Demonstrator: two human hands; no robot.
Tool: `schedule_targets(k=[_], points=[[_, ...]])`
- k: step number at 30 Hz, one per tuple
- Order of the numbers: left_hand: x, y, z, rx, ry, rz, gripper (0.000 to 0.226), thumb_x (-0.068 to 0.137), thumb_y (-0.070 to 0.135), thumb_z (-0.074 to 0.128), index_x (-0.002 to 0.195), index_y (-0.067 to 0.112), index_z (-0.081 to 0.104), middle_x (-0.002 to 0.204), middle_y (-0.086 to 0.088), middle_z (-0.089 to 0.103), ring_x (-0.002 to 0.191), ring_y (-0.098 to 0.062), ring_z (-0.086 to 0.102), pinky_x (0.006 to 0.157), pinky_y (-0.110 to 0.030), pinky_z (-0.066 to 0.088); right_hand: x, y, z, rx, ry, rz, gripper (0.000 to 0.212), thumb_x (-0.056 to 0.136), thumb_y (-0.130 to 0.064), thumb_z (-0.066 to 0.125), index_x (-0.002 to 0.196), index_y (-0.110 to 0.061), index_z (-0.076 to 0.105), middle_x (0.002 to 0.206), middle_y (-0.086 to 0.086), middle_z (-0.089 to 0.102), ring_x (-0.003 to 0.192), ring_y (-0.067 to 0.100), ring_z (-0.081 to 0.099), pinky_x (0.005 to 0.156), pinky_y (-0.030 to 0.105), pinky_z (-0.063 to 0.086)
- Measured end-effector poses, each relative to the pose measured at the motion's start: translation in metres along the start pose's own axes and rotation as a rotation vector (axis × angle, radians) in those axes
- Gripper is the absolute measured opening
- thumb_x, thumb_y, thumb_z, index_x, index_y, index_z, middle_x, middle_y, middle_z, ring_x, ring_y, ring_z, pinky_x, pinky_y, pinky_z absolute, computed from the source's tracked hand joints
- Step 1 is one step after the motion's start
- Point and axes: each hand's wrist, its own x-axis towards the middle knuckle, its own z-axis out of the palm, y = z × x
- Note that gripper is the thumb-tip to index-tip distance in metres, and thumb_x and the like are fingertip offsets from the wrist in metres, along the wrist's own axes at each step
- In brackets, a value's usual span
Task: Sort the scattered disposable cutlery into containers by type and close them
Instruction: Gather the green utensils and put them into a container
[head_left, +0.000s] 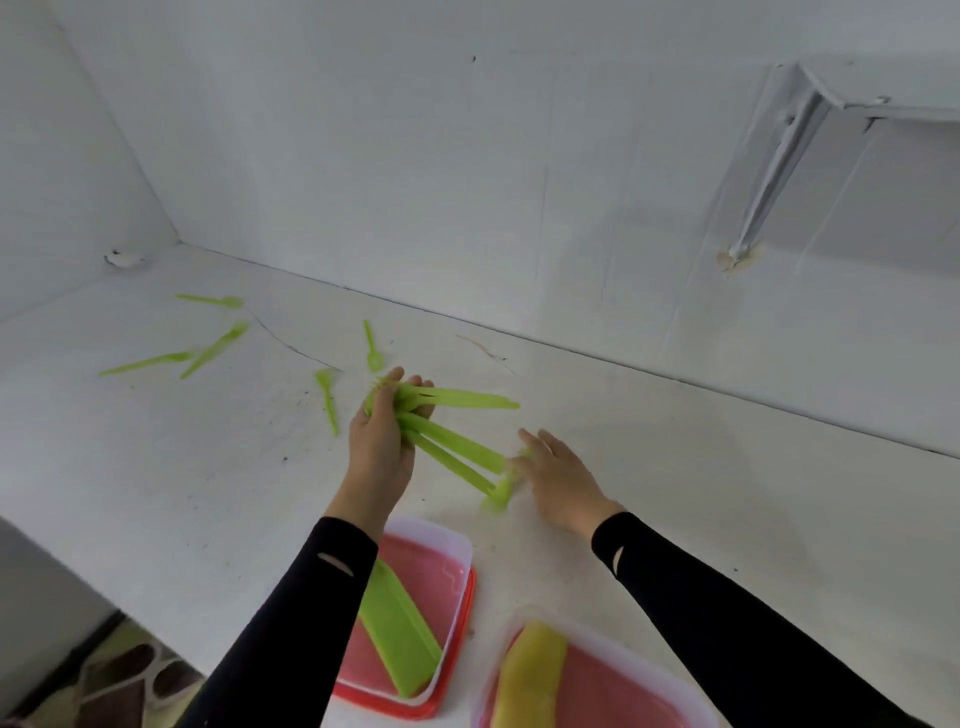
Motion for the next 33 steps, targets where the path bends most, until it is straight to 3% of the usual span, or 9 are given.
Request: schedule_targets(k=[4, 8, 12, 17, 21, 25, 28, 30, 33], points=[[0.001, 0.018, -0.028, -0.094, 0.018, -0.038, 0.014, 0.102, 0.008, 0.047, 0.103, 0.005, 0.060, 0.102, -0.008, 0.069, 0.080, -0.015, 0.073, 0.073, -0.026, 0.060, 0.004, -0.008, -0.001, 0.046, 0.119, -0.009, 0.028, 0.102, -0.024, 0.045, 0.124, -0.015, 0.059, 0.149, 0.007, 0.041, 0.142, 0.026, 0.029, 0.111, 0.027, 0.022], [0.009, 0.033, -0.050, -0.126, 0.071, -0.060, 0.009, 0.097, 0.011, 0.058, 0.088, 0.007, 0.057, 0.073, -0.001, 0.055, 0.055, -0.009, 0.058, 0.065, -0.023, 0.056, 0.008, -0.030, -0.033, 0.304, 0.258, 0.112, 0.021, 0.099, -0.026, 0.052, 0.112, -0.014, 0.064, 0.116, 0.004, 0.063, 0.106, 0.026, 0.059, 0.089, 0.034, 0.043], [0.017, 0.047, -0.056, 0.012, 0.090, -0.084, 0.020, 0.090, 0.023, 0.070, 0.087, 0.007, 0.058, 0.058, 0.000, 0.052, 0.049, -0.012, 0.055, 0.055, -0.021, 0.053, 0.024, -0.081, -0.073, 0.621, 0.451, 0.077, 0.016, 0.095, -0.023, 0.062, 0.105, -0.013, 0.070, 0.097, -0.002, 0.066, 0.083, 0.019, 0.065, 0.078, 0.032, 0.051], [0.035, 0.074, -0.073, 0.117, -0.030, -0.082, 0.032, 0.088, 0.035, 0.064, 0.094, 0.004, 0.062, 0.074, -0.004, 0.063, 0.061, -0.012, 0.064, 0.059, -0.020, 0.055, 0.059, -0.161, -0.092, 0.739, 0.338, -0.057, 0.019, 0.093, -0.028, 0.065, 0.107, -0.017, 0.074, 0.096, -0.002, 0.069, 0.076, 0.014, 0.066, 0.075, 0.028, 0.053], [0.067, 0.119, -0.104, 0.160, 0.068, -0.074, 0.058, 0.077, 0.057, 0.056, 0.101, 0.006, 0.062, 0.086, -0.003, 0.074, 0.063, -0.011, 0.066, 0.061, -0.020, 0.055, 0.100, -0.216, -0.082, 0.716, 0.270, -0.085, 0.024, 0.094, -0.033, 0.064, 0.110, -0.019, 0.074, 0.099, 0.000, 0.068, 0.070, 0.011, 0.061, 0.075, 0.033, 0.055], [0.103, 0.163, -0.142, 0.365, 0.105, -0.106, 0.035, 0.086, 0.040, 0.068, 0.090, 0.006, 0.067, 0.071, -0.003, 0.063, 0.057, -0.010, 0.057, 0.058, -0.021, 0.048, 0.143, -0.264, -0.079, 0.615, 0.138, -0.135, 0.022, 0.095, -0.036, 0.060, 0.103, -0.022, 0.075, 0.102, -0.010, 0.070, 0.081, 0.003, 0.058, 0.077, 0.028, 0.050], [0.130, 0.192, -0.168, 0.403, 0.091, -0.142, 0.021, 0.086, 0.029, 0.072, 0.087, 0.008, 0.069, 0.079, -0.003, 0.067, 0.055, -0.010, 0.054, 0.055, -0.021, 0.048, 0.176, -0.301, -0.077, 0.664, 0.047, -0.147, 0.022, 0.097, -0.032, 0.058, 0.094, -0.018, 0.075, 0.092, -0.007, 0.072, 0.081, 0.012, 0.064, 0.078, 0.035, 0.054], [0.148, 0.210, -0.180, 0.366, 0.082, -0.181, 0.020, 0.088, 0.029, 0.070, 0.086, 0.009, 0.068, 0.084, -0.003, 0.070, 0.059, -0.012, 0.057, 0.056, -0.022, 0.050, 0.195, -0.318, -0.075, 0.756, 0.000, -0.125, 0.023, 0.097, -0.032, 0.057, 0.094, -0.016, 0.074, 0.086, -0.005, 0.072, 0.071, 0.013, 0.063, 0.071, 0.032, 0.054], [0.177, 0.235, -0.196, 0.265, 0.080, -0.220, 0.022, 0.094, 0.028, 0.062, 0.084, 0.009, 0.061, 0.078, -0.005, 0.064, 0.069, -0.016, 0.066, 0.062, -0.030, 0.056, 0.224, -0.342, -0.070, 0.808, -0.097, -0.115, 0.036, 0.096, -0.035, 0.057, 0.083, -0.004, 0.069, 0.066, -0.001, 0.059, 0.054, 0.011, 0.043, 0.054, 0.024, 0.037]])
